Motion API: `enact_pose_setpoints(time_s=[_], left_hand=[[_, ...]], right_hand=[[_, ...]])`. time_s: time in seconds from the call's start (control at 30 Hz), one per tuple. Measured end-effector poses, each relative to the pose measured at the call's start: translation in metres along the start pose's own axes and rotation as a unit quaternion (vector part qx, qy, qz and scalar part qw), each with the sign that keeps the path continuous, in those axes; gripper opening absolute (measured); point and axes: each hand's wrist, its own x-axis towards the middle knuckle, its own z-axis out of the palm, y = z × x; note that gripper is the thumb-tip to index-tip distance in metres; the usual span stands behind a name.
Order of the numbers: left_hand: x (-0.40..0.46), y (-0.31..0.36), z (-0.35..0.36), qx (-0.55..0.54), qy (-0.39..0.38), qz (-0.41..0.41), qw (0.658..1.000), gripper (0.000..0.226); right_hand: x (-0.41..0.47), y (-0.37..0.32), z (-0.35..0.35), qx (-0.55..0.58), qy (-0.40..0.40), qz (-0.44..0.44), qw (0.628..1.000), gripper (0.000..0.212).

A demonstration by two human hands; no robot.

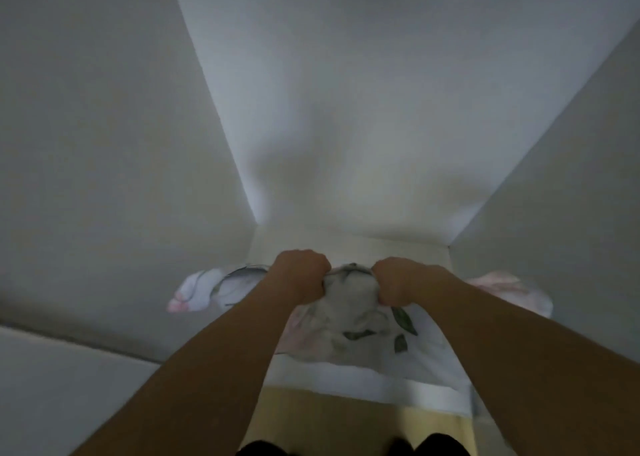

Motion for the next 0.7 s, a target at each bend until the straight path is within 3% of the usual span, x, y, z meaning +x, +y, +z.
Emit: enact_pose_setpoints(time_s=[0.2, 0.33, 0.47, 0.7], left_hand=[[-0.175, 0.027, -0.125, -0.013, 0.05, -0.017, 0.998, 0.008], [-0.273, 0.051, -0.185, -0.045, 0.085, -0.052, 0.994, 0.011], [-0.333, 0.069, -0.204, -0.053, 0.099, -0.076, 0.991, 0.013], [-0.401, 0.086, -0.197, -0.037, 0.158, -0.113, 0.98, 0.016]], right_hand=[[-0.181, -0.069, -0.081, 0.051, 0.023, -0.036, 0.998, 0.043], [-0.284, -0.117, -0.123, 0.067, -0.014, -0.055, 0.996, 0.033], [-0.348, -0.154, -0.123, 0.107, 0.055, -0.114, 0.986, 0.045], [-0.394, -0.2, -0.103, 0.096, 0.086, -0.09, 0.988, 0.02]])
